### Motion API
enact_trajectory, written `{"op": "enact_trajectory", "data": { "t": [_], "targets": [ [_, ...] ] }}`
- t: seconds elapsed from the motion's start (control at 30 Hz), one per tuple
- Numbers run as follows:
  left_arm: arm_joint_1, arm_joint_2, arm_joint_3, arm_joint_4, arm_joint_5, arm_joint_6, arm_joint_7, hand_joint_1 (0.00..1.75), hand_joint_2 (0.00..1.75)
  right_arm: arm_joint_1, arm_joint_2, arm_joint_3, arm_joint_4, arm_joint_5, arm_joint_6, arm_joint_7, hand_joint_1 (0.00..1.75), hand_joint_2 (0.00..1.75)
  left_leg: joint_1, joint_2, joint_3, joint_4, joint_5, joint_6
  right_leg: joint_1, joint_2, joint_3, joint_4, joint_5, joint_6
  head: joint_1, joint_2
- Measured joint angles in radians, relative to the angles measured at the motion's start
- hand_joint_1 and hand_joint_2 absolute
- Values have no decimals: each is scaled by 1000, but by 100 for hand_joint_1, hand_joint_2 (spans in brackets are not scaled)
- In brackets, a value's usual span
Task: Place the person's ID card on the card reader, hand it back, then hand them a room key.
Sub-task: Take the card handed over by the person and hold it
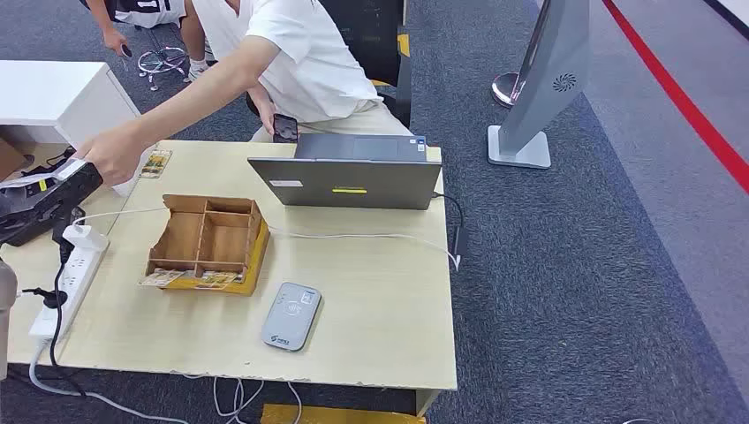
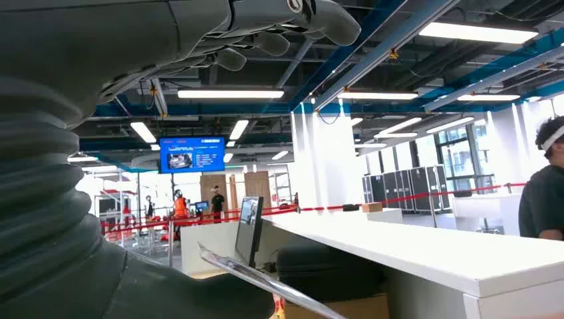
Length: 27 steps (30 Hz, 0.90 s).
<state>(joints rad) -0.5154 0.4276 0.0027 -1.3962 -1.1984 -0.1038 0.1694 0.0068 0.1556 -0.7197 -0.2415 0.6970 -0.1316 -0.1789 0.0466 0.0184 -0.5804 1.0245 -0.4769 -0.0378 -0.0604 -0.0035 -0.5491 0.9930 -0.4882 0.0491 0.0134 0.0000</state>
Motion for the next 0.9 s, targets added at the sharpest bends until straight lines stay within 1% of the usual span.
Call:
{"op": "enact_trajectory", "data": {
  "t": [0.07, 0.1, 0.2, 0.23, 0.53, 0.9],
  "targets": [
    [5, 3, 0, 0, 0, 1, 0, 0, 175, 0, 0, 0, 0, 4, 0, 0, 0, 175, 0, 0, 0, 0, 0, 0, 0, 0, 0, 0, 0, 0, 0, 0],
    [10, 7, 0, 0, 0, 2, 0, 6, 175, 0, 0, 0, 0, 8, 0, 0, 0, 175, 0, 0, 0, 0, 0, 0, 0, 0, 0, 0, 0, 0, 0, 0],
    [28, 18, 0, 0, 1, 10, -2, 137, 175, 0, 1, -1, 0, 14, 0, 0, 0, 175, 0, 0, 0, 0, 0, 0, 0, 0, 0, 0, 0, 0, 0, 0],
    [35, 22, 0, -1, 1, 14, -4, 175, 175, 1, 2, -2, 0, 14, 0, -1, 0, 175, 0, 0, 0, 0, 0, 0, 0, 0, 0, 0, 0, 0, 0, 0],
    [90, 53, 0, -30, 20, 19, -25, 175, 175, 1, 6, -7, -2, 29, 0, -13, 0, 175, 0, 0, 0, 0, 0, 0, 0, 0, 0, 0, 0, 0, 0, 0],
    [100, 73, 0, -46, 31, 15, -39, 175, 175, 1, 6, -25, -9, 33, 0, -30, 0, 175, 0, 0, 0, 0, 0, 0, 0, 0, 0, 0, 0, 0, 0, 0]
  ]
}}
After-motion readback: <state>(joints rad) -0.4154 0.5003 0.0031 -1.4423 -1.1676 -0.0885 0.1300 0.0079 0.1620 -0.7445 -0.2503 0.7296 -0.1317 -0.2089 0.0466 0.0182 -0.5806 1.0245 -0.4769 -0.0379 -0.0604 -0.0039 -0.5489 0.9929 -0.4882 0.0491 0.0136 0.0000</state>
